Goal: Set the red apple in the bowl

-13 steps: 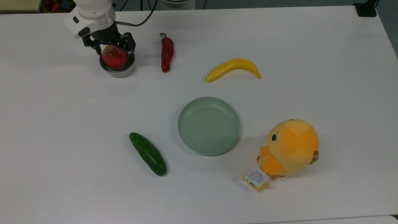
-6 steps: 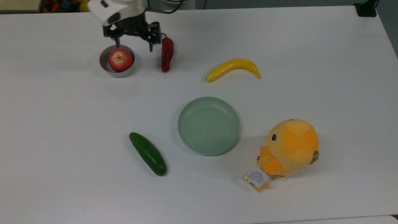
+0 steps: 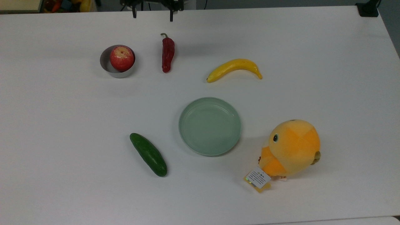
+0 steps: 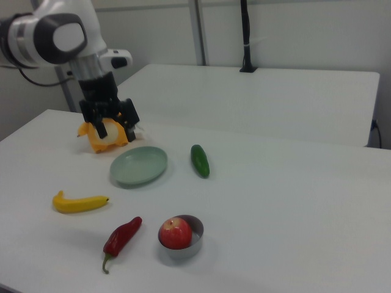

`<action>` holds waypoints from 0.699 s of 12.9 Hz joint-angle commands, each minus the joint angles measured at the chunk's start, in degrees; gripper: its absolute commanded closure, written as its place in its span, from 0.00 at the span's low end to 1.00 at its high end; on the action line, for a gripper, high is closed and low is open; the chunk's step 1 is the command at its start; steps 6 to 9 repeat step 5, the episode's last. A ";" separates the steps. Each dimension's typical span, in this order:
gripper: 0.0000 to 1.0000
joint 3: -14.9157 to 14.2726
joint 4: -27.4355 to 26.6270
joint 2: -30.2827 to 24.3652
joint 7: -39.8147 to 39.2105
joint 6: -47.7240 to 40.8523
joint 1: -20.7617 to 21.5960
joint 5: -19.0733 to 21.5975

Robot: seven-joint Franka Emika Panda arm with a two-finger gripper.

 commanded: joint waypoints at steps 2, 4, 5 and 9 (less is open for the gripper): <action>0.00 -0.54 -0.06 -2.89 0.95 -4.36 -0.97 1.98; 0.00 -0.54 0.03 -2.80 0.95 -3.75 -2.28 2.07; 0.00 -0.54 0.03 -2.80 0.95 -3.83 -2.55 1.98; 0.00 -0.54 0.03 -2.80 0.95 -3.83 -2.55 1.98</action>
